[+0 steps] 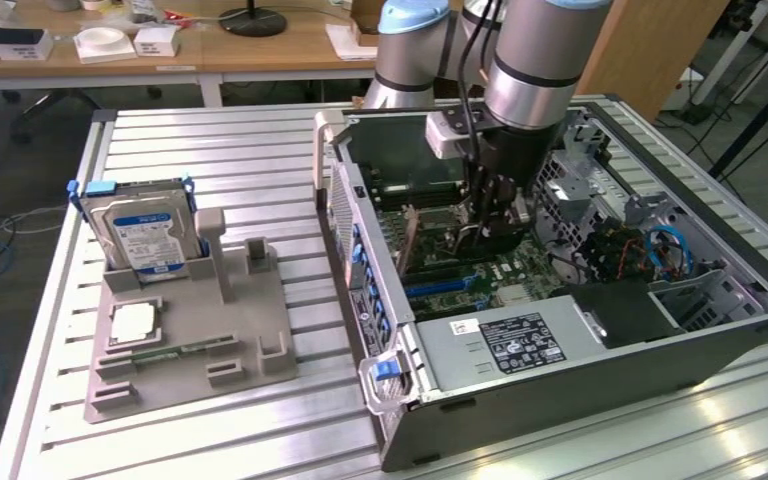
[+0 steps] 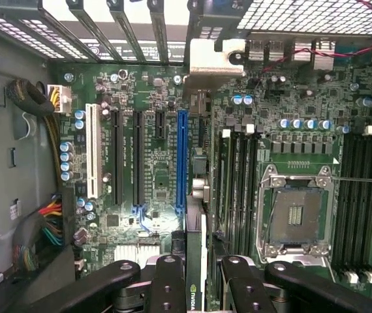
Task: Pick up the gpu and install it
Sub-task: 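Insert the gpu into the slot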
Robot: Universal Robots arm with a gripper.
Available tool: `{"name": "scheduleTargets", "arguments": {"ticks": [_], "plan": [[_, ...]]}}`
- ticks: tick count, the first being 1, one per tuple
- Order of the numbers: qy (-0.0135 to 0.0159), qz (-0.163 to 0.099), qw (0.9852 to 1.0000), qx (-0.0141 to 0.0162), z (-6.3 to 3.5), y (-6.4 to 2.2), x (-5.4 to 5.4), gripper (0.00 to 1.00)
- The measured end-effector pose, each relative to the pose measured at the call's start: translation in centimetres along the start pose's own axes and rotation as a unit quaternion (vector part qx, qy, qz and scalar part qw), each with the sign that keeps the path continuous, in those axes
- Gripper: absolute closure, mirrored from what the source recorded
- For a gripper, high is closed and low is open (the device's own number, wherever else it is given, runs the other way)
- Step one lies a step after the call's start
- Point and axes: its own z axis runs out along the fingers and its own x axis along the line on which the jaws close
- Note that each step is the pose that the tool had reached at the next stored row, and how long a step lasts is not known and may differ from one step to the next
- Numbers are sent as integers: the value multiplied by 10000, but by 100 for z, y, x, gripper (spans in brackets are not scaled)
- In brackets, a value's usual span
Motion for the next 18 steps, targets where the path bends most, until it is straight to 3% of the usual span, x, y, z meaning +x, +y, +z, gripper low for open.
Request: {"name": "scheduleTargets", "arguments": {"ticks": [18], "plan": [[0,0,10000,6,129,181,122,74]]}}
